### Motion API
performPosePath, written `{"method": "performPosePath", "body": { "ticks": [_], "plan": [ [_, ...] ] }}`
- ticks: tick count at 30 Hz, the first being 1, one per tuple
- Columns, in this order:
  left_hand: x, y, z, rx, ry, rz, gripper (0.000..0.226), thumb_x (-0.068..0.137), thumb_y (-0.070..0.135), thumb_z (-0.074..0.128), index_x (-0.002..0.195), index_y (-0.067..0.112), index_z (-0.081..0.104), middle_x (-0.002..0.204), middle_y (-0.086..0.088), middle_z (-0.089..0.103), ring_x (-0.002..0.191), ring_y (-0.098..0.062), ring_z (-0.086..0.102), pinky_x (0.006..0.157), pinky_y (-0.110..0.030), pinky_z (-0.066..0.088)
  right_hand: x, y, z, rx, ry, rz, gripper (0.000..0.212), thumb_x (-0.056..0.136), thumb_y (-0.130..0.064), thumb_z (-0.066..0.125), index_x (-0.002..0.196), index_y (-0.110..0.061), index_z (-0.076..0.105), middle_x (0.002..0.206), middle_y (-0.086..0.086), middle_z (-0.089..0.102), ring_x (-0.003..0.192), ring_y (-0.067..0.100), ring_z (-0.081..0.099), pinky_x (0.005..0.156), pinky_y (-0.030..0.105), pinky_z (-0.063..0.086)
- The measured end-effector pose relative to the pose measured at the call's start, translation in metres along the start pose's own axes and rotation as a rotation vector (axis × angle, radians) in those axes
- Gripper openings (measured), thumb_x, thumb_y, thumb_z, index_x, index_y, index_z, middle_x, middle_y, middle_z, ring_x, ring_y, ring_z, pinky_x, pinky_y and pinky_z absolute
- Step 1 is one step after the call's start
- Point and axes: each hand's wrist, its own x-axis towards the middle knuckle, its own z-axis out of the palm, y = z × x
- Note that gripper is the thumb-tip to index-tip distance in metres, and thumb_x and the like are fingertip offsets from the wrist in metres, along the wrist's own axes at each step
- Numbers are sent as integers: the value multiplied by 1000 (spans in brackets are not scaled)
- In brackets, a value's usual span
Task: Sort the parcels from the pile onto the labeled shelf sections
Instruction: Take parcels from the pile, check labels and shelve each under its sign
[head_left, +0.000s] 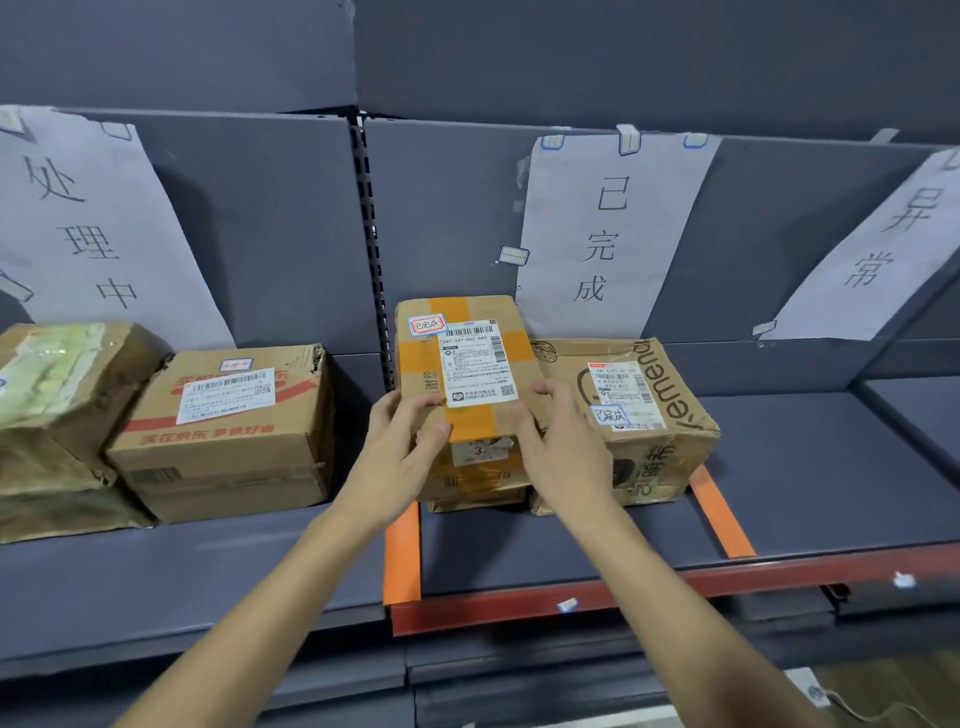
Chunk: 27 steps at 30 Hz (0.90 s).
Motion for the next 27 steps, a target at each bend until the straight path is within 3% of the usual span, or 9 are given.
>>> {"method": "performPosePath", "body": {
  "ticks": [3, 6, 9, 15, 19, 23, 27],
  "plan": [
    [4, 7, -9, 153, 7, 32, 24, 95, 39, 48, 119, 38, 51, 146, 5, 24, 137, -11, 19, 114, -35, 27, 6, -3, -9, -175, -49, -95, 38, 98, -45, 38, 130, -25, 39, 130, -4, 56, 110, 26, 57, 81, 38, 45],
    [8, 18, -15, 299, 10, 63, 27, 95, 35, 50, 119, 25, 57, 145, 0, 27, 136, -18, 20, 109, -30, 20, 14, -3, -19, -241, -146, -145, 45, 99, -46, 35, 136, -20, 39, 134, 1, 54, 113, 28, 56, 84, 40, 46],
    [14, 26, -21, 503, 8, 135, 45, 92, 46, 41, 124, 19, 58, 149, -10, 29, 138, -26, 23, 113, -34, 18, 20, -3, -34, -324, -165, -191, 50, 100, -48, 31, 137, -17, 41, 134, 8, 54, 120, 32, 51, 91, 45, 46],
    [14, 57, -5, 783, -83, 115, 56, 99, 44, 35, 148, 16, 30, 158, -15, 13, 145, -31, 12, 117, -41, 13, 12, 17, -80, -482, -272, -235, 47, 101, -43, 30, 131, -8, 38, 121, 17, 59, 111, 38, 55, 80, 42, 44],
    [9, 96, 30, 906, -151, 67, 60, 100, 47, 30, 152, 22, 14, 160, -10, 3, 147, -28, 3, 118, -44, 8, -3, 46, -127, -565, -335, -185, 66, 100, -50, 29, 152, -13, 11, 146, 13, 43, 128, 35, 45, 96, 46, 40],
    [0, 149, 97, 987, -248, 170, 61, 99, 49, 29, 151, 21, 15, 158, -8, 14, 145, -28, 13, 116, -46, 16, -36, 90, -196, -598, -322, -155, 70, 99, -54, 24, 154, -19, -3, 156, 10, 28, 133, 36, 40, 104, 49, 37],
    [-14, 206, 187, 1014, -377, 260, 65, 99, 50, 28, 152, 16, 11, 160, -9, 11, 147, -27, 10, 118, -44, 13, -72, 156, -275, -590, -284, -14, 74, 98, -58, 23, 154, -18, -3, 156, 14, 26, 139, 35, 31, 109, 51, 31]
  ]
}}
